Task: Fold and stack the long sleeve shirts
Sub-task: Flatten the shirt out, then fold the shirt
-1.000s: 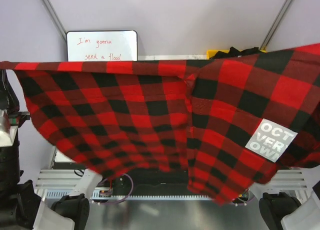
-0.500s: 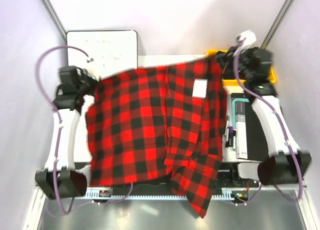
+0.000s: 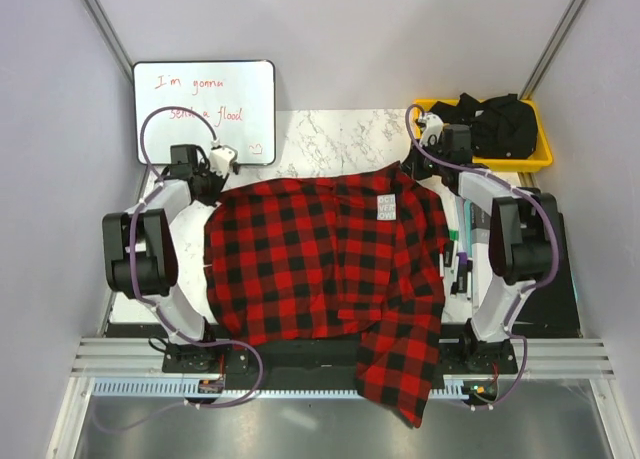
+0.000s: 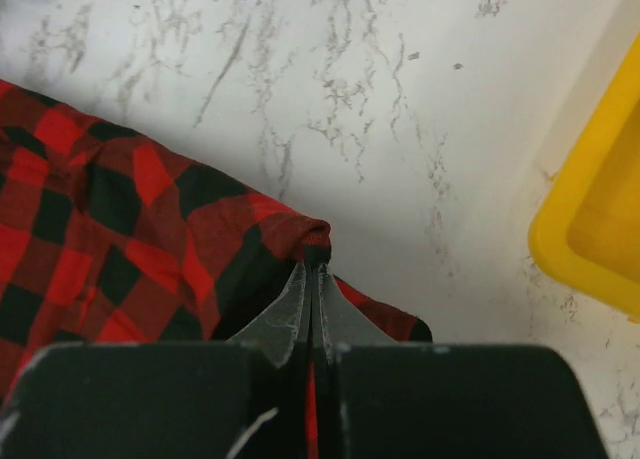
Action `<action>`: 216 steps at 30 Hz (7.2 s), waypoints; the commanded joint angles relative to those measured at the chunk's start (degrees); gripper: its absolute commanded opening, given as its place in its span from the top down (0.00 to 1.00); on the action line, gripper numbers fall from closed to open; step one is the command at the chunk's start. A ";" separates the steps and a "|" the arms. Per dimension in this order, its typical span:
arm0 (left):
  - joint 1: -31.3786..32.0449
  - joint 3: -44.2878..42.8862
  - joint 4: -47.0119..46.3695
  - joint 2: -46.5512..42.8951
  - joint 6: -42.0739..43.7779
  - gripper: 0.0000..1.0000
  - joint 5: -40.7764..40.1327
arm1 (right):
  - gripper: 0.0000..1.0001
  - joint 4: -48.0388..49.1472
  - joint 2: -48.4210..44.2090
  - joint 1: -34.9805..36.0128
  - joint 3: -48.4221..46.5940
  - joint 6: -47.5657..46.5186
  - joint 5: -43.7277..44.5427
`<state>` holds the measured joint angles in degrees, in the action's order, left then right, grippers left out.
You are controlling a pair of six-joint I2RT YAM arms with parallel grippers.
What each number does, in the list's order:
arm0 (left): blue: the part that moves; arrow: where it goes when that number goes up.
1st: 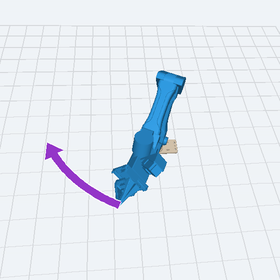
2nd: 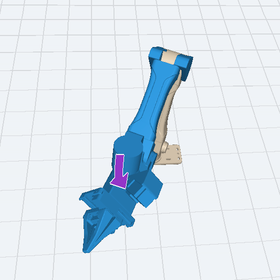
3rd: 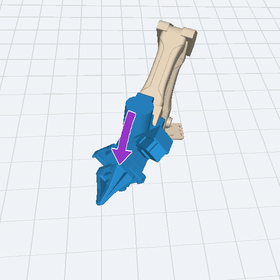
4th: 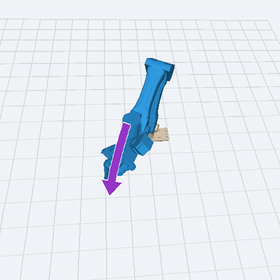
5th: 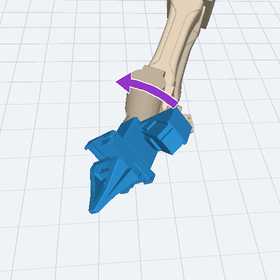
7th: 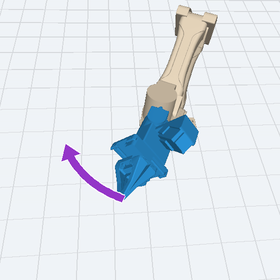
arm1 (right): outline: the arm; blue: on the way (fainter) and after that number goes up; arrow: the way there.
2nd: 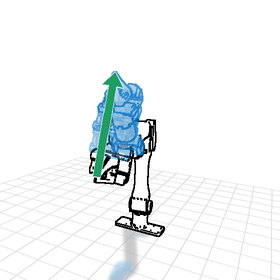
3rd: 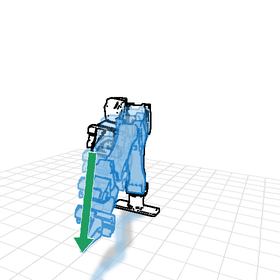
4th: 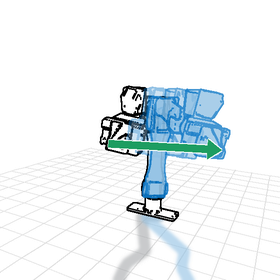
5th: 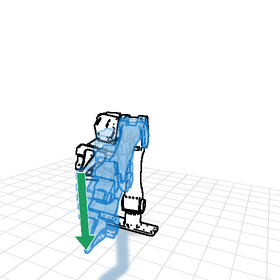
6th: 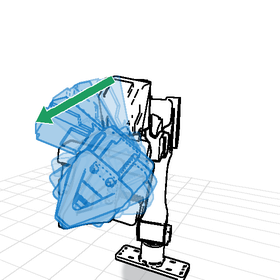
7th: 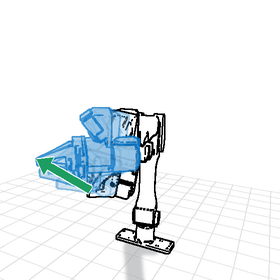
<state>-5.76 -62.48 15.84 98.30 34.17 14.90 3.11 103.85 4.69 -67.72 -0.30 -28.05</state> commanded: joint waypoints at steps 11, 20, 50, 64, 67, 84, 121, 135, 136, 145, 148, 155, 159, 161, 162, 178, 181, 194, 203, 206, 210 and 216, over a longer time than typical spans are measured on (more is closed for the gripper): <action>0.40 -11.35 6.72 -4.94 -2.27 0.45 4.25 | 0.13 -12.76 0.84 -0.64 -16.82 -0.92 7.57; 28.74 4.63 20.20 -31.57 7.23 0.41 18.85 | 0.31 -28.15 -12.00 -2.49 -9.56 2.83 -8.83; 45.23 29.25 18.70 -22.28 25.04 0.51 1.99 | 0.67 -51.54 -6.57 -2.67 -2.33 -19.22 -0.08; 29.05 24.08 23.80 -25.34 29.91 0.44 6.45 | 0.71 -51.54 -1.02 3.13 0.66 -20.80 8.44; 32.12 19.68 24.94 -25.79 25.60 0.43 8.74 | 0.71 -53.29 -2.07 3.05 1.45 -22.46 10.47; 43.22 19.49 12.29 -14.20 9.24 0.46 4.44 | 0.70 -56.02 -4.71 6.56 0.05 -29.93 21.28; 71.15 31.72 -8.73 -28.41 11.01 0.64 -2.69 | 0.31 -48.64 -18.50 6.39 1.19 -27.30 -14.84; 69.30 30.48 -1.60 -31.94 13.02 0.56 1.96 | 0.24 -47.32 -17.37 6.47 -0.92 -27.74 -14.75; 69.74 30.92 -2.38 -32.99 11.54 0.50 2.15 | 0.24 -47.50 -17.37 6.47 -0.83 -27.74 -14.66; 74.84 28.20 -9.41 -24.39 1.51 0.45 -7.24 | 0.24 -47.50 -17.46 6.39 0.57 -27.39 -14.66; 75.54 28.46 -11.60 -22.37 1.86 0.46 -9.00 | 0.23 -47.50 -17.46 6.39 0.84 -27.48 -14.57; 75.72 27.94 -14.34 -20.87 2.83 0.48 -10.76 | 0.23 -47.59 -17.54 6.39 1.10 -27.74 -14.31; 75.72 27.67 -14.96 -21.92 3.35 0.58 -11.99 | 0.23 -47.68 -17.72 6.39 1.37 -27.92 -14.48; 75.72 27.85 -14.78 -22.63 3.88 0.64 -11.91 | 0.23 -47.76 -17.81 6.39 1.45 -28.09 -14.40; 75.72 27.85 -14.78 -22.63 3.88 0.66 -11.91 | 0.23 -47.76 -17.81 6.30 1.45 -28.18 -14.48; 75.63 23.98 -10.74 -23.08 2.30 0.65 -10.24 | 0.23 -48.38 -17.46 6.39 1.54 -28.53 -14.92; 75.55 23.54 -10.92 -20.87 1.86 0.65 -10.68 | 0.23 -48.38 -17.28 6.39 1.37 -28.36 -14.66; 75.02 23.90 -9.25 -18.84 1.16 0.80 -12.09 | 0.23 -48.38 -18.33 6.30 2.24 -29.67 -15.45; 66.94 18.29 -3.01 -25.96 -1.02 0.98 -2.78 | 0.03 -39.60 -28.26 5.07 9.18 -37.23 -20.46; 62.81 13.20 -0.37 -26.67 -3.49 0.98 1.17 | 0.02 -36.52 -32.13 5.15 11.82 -40.22 -24.93; 57.45 6.06 3.23 -23.78 -7.27 0.98 4.52 | 0.02 -34.58 -35.29 7.26 13.32 -42.24 -29.69; 55.16 1.40 3.33 -21.75 -8.86 0.98 5.93 | 0.03 -32.74 -38.81 12.97 16.13 -43.73 -29.87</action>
<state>50.22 -58.11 17.56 74.98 28.88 16.99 -33.58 67.00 14.76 -53.34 -40.49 -53.60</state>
